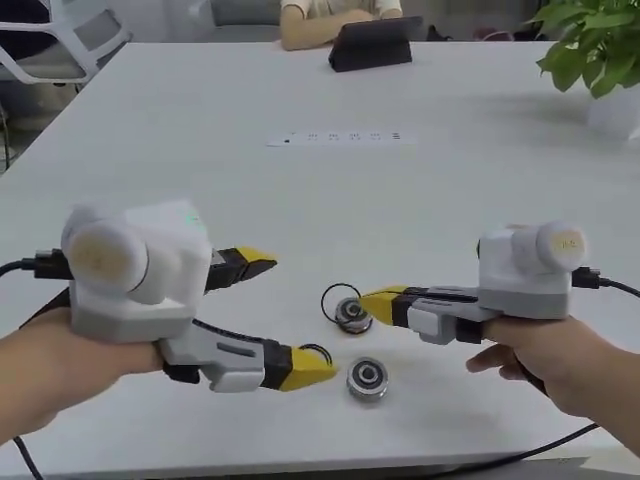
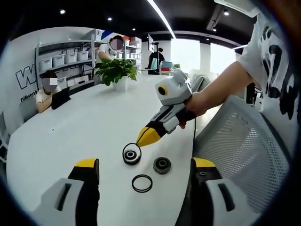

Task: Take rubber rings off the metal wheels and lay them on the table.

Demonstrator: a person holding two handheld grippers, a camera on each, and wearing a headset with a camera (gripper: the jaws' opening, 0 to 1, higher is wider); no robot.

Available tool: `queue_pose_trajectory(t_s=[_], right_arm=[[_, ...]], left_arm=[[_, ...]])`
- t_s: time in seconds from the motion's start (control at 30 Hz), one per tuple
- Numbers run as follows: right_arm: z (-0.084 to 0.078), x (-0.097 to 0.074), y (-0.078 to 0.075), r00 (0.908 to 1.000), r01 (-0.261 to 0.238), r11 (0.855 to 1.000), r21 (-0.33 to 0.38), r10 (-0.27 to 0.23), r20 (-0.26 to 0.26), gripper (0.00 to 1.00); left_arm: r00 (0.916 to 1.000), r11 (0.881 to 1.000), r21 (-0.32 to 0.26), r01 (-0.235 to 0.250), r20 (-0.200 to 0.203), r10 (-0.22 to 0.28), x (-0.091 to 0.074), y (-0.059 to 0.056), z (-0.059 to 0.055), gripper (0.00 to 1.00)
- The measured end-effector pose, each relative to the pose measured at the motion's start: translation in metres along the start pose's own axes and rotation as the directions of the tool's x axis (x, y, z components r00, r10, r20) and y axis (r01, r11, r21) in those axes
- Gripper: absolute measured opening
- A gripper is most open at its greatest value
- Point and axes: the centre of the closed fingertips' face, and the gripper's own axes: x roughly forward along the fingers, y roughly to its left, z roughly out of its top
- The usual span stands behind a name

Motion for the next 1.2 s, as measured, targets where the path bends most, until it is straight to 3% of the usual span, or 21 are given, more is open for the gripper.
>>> queue_pose_trajectory(t_s=[0.7,1.2], right_arm=[[-0.007,0.009,0.016,0.9969,-0.063,0.997,0.055,0.065,-0.044,0.0],[-0.02,0.016,0.029,0.9869,-0.104,0.986,0.129,0.118,-0.11,0.0]], left_arm=[[0.9988,0.997,-0.061,-0.048,0.008,0.048,-0.031,0.003,-0.01,0.86],[0.9984,0.996,-0.064,-0.056,0.0,0.056,-0.039,0.001,-0.013,0.87]])
